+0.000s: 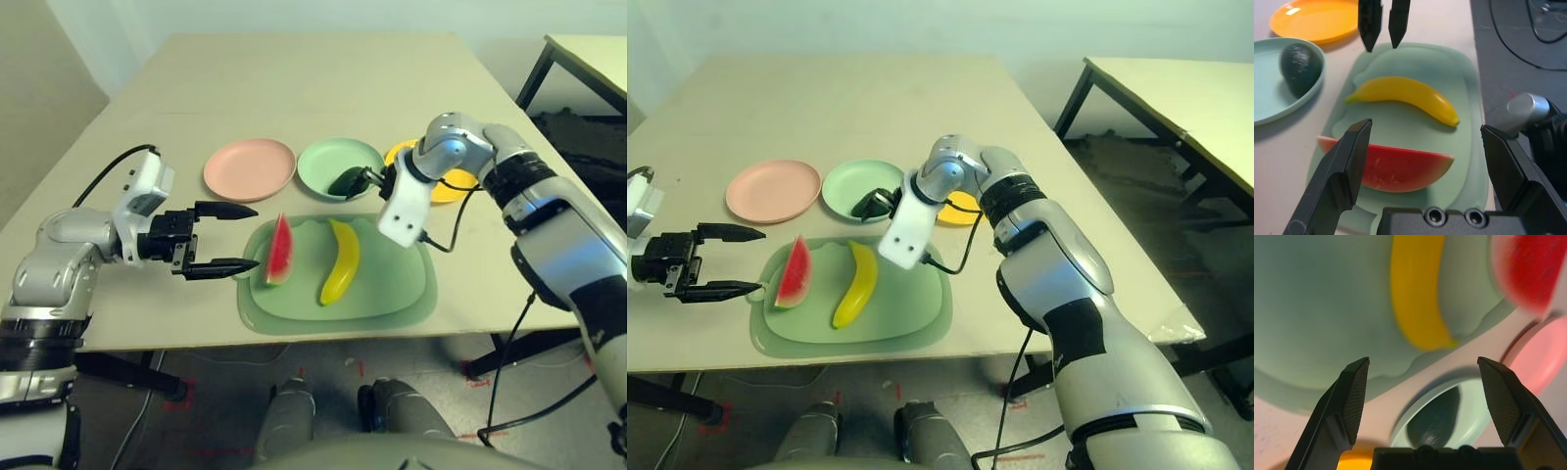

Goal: Place the fruits into color-matched plates.

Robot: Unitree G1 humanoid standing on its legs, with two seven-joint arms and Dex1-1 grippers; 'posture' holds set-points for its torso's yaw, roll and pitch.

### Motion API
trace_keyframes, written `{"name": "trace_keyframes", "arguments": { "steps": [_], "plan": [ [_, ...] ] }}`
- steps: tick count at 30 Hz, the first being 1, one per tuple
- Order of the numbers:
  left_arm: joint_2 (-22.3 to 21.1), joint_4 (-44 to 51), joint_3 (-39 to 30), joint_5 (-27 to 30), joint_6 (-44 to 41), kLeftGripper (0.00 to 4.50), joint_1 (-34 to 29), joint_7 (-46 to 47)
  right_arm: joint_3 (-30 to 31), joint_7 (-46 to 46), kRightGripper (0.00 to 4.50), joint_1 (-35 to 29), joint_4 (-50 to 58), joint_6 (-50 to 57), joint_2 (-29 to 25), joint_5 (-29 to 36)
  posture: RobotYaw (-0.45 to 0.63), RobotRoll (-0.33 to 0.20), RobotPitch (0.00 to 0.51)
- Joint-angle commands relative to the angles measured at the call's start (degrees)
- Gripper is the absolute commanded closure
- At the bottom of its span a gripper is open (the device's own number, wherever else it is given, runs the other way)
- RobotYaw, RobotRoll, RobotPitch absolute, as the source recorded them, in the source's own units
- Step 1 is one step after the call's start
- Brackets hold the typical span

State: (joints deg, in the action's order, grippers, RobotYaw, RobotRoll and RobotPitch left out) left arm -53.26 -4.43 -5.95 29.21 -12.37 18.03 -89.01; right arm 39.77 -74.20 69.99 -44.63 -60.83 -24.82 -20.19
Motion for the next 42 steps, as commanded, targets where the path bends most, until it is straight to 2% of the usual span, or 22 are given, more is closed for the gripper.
{"name": "trace_keyframes", "arguments": {
  "steps": [1,9,15,21,26,29,35,42],
  "plan": [
    [-0.9,-0.5,1.6,-1.1,1.1,0.00,1.1,-2.5,1.5,-3.8,0.06,-2.4,8.5,5.0,0.8,4.6,0.05,0.000,0.058],
    [-1.8,-1.3,2.6,-1.1,1.4,0.00,2.6,-3.5,3.0,-2.5,0.06,-4.0,8.9,6.2,3.3,1.0,0.08,0.000,0.068],
    [-2.0,-0.9,1.8,-1.0,1.0,0.00,2.6,-3.3,5.9,-0.3,0.06,-4.2,5.4,4.1,4.3,-4.7,0.09,0.000,0.071],
    [-2.5,-0.4,1.2,-0.8,0.9,0.00,2.0,-2.8,7.3,6.1,0.06,-2.7,-0.7,5.0,7.0,-12.4,0.10,0.000,0.072],
    [-2.6,-0.4,1.0,-0.7,0.7,0.00,1.9,-2.2,7.5,9.3,0.06,-2.3,-5.8,6.7,8.7,-15.5,0.11,0.000,0.073],
    [-2.3,-0.3,0.7,-0.5,0.7,0.00,2.1,-1.2,8.5,12.3,0.65,-1.6,-8.9,7.0,8.9,-18.9,0.12,0.000,0.072],
    [-2.4,-0.6,0.2,-0.3,1.1,0.00,1.5,-0.4,7.3,9.3,2.82,-1.2,-10.3,5.1,6.9,-16.9,0.11,0.000,0.068],
    [-1.7,-1.8,1.0,-0.8,1.6,0.00,2.6,-0.2,5.2,4.3,2.86,-1.0,-8.5,5.6,4.5,-12.2,0.09,0.000,0.064]
  ]
}}
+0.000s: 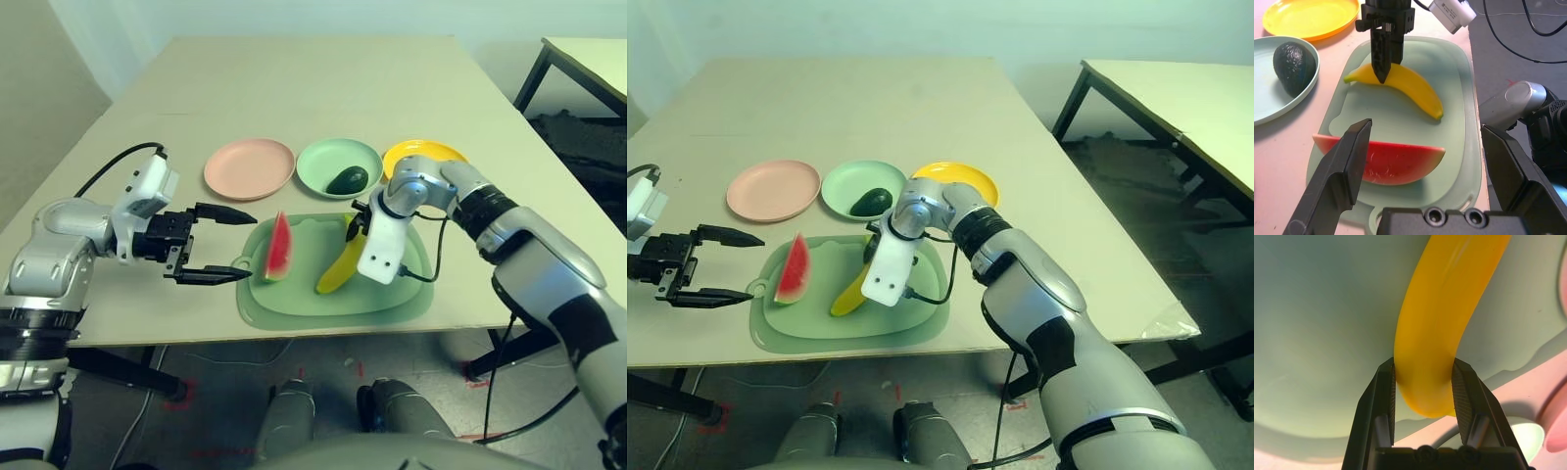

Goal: Place the fruits into color-matched plates.

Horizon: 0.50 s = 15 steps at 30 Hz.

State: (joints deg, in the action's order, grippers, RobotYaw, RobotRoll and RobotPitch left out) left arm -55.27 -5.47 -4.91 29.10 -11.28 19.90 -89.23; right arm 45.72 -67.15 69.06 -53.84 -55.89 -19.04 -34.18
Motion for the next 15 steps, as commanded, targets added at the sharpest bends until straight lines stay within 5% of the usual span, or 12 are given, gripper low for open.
{"name": "trace_keyframes", "arguments": {
  "steps": [1,15],
  "plan": [
    [0.3,-1.1,0.1,-0.8,0.5,0.00,1.0,-0.1,-1.3,-3.3,2.86,0.6,0.6,1.2,-1.8,2.3,0.09,0.000,0.064],
    [1.8,-2.1,1.3,-3.0,-3.6,0.00,2.9,5.1,-4.8,13.2,2.86,12.8,-17.7,23.2,-7.2,-5.4,0.06,0.000,0.057]
  ]
}}
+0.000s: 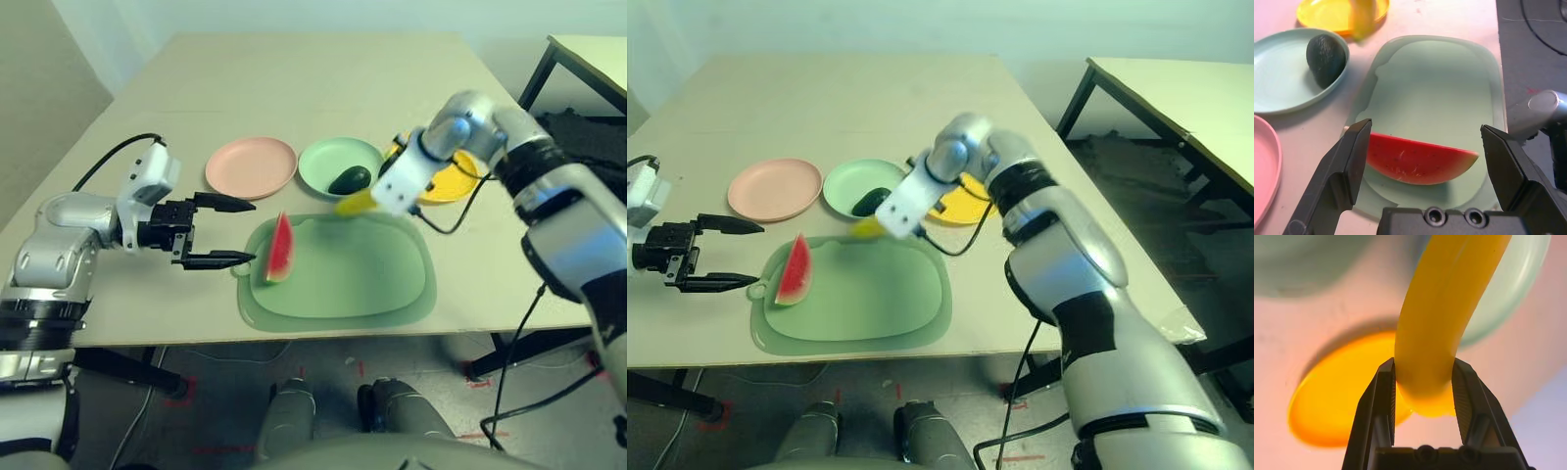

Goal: Place the fruits into color-matched plates.

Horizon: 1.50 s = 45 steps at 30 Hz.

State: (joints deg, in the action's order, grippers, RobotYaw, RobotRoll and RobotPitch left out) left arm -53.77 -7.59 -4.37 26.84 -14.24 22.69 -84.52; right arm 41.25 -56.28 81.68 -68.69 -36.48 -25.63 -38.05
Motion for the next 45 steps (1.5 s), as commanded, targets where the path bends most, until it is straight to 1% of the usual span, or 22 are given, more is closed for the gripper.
{"name": "trace_keyframes", "arguments": {
  "steps": [1,8,13,20,25,32,36,45],
  "plan": [
    [0.3,0.2,0.8,-0.8,-0.6,0.00,0.0,0.4,-0.6,2.6,2.86,0.0,-3.7,5.1,-0.7,-1.7,0.06,0.000,0.057],
    [0.3,1.0,0.5,-0.5,-1.3,0.00,-0.2,0.3,0.7,8.3,2.86,-1.5,-6.8,11.8,0.2,-5.4,0.07,0.000,0.069],
    [-0.4,2.4,-0.3,0.0,-2.1,0.00,-1.4,0.4,0.7,9.9,2.86,-2.7,-8.3,17.7,1.6,-6.8,0.09,0.000,0.077],
    [-1.9,5.3,-2.3,1.1,-3.7,0.00,-4.3,1.2,-0.4,12.4,2.86,-3.9,-9.2,22.9,3.2,-7.1,0.11,0.000,0.084],
    [-2.5,7.6,-4.1,2.2,-4.9,0.00,-7.1,2.0,-1.1,11.5,2.86,-4.4,-9.0,23.5,3.2,-6.5,0.11,0.000,0.102],
    [-2.5,8.7,-3.5,2.6,-6.3,0.00,-7.1,2.4,-1.5,10.5,2.86,-4.1,-8.8,23.5,3.0,-6.1,0.10,0.000,0.126],
    [-2.6,8.9,-3.5,2.8,-6.7,0.00,-7.2,2.1,-1.7,9.3,2.86,-4.2,-8.7,23.5,2.8,-6.0,0.10,0.000,0.130],
    [-2.5,10.0,-4.0,3.4,-7.3,0.00,-8.1,1.9,-3.1,6.2,2.86,-3.6,-8.9,27.3,2.8,-5.7,0.10,0.000,0.139]
  ]
}}
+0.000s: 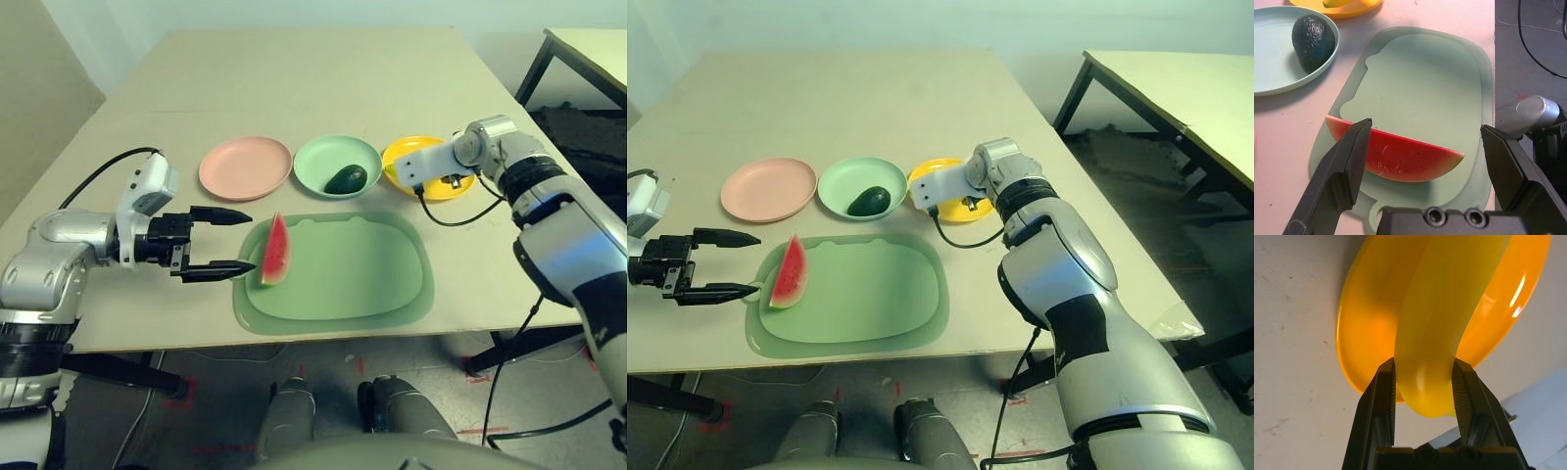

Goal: Place the fruits into color-matched plates.

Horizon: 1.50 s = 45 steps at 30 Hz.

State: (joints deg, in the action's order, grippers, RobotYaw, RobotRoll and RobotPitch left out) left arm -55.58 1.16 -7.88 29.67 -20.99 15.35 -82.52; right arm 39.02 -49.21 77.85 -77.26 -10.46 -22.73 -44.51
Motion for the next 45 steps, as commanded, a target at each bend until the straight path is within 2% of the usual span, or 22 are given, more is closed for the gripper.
{"name": "trace_keyframes", "arguments": {
  "steps": [1,11,12,15,18,25,30,32,35,38,41,43,45],
  "plan": [
    [-0.7,1.4,-0.6,0.7,-0.6,0.00,-0.9,0.0,-0.9,-0.8,2.86,0.2,-0.4,1.7,-0.1,0.6,0.10,0.000,0.139],
    [-1.3,1.9,-0.9,1.1,-1.1,0.00,-1.5,0.0,-1.4,-1.5,2.86,0.0,-0.5,3.3,0.2,1.0,0.11,0.000,0.142],
    [-1.3,1.8,-0.9,1.1,-1.1,0.00,-1.5,0.0,-1.5,-1.5,2.14,0.0,-0.4,3.3,0.2,1.0,0.11,0.000,0.141],
    [-1.4,1.4,-0.7,0.9,-0.9,0.00,-1.1,0.0,-1.5,-1.4,1.27,-0.1,-0.4,2.9,0.2,1.1,0.11,0.000,0.136],
    [-1.4,0.9,-0.3,0.7,-0.7,0.00,-0.5,-0.1,-1.4,-1.0,0.11,-0.1,-0.3,2.3,0.0,1.1,0.10,0.000,0.130],
    [-1.2,-0.4,0.3,-0.5,1.1,0.00,1.2,-0.4,-4.3,-0.6,0.05,0.7,0.6,0.5,-0.3,4.2,0.11,0.000,0.109],
    [-3.5,-3.9,0.9,-4.7,8.1,0.00,3.8,-2.6,-15.3,-8.5,0.05,-0.4,4.1,1.6,-1.1,15.9,0.13,0.000,0.104],
    [-4.9,-7.4,2.3,-8.1,13.8,0.00,6.4,-4.4,-19.5,-12.2,0.05,-2.8,8.0,1.3,-2.1,21.1,0.13,0.000,0.101],
    [-5.5,-11.7,4.8,-11.4,20.8,0.00,11.3,-7.4,-26.1,-17.8,0.05,-9.6,18.8,5.7,-2.8,30.3,0.12,0.000,0.100],
    [-5.4,-16.2,9.8,-16.4,33.4,0.00,16.5,-9.8,-32.5,-22.2,0.05,-21.4,37.0,16.5,-2.7,41.3,0.12,0.000,0.097],
    [-4.6,-20.8,15.2,-19.0,45.1,0.00,21.8,-10.0,-36.5,-22.3,0.05,-33.0,53.2,25.4,-2.8,49.5,0.11,0.000,0.094],
    [-3.3,-23.7,18.2,-19.3,52.0,0.00,25.2,-10.0,-39.0,-20.8,0.05,-39.5,60.1,28.2,-2.4,53.9,0.11,0.000,0.090],
    [-1.6,-25.8,22.1,-19.4,59.6,0.00,28.6,-10.0,-42.5,-21.1,0.05,-46.0,64.7,26.3,-1.0,59.8,0.11,0.000,0.089]
  ]
}}
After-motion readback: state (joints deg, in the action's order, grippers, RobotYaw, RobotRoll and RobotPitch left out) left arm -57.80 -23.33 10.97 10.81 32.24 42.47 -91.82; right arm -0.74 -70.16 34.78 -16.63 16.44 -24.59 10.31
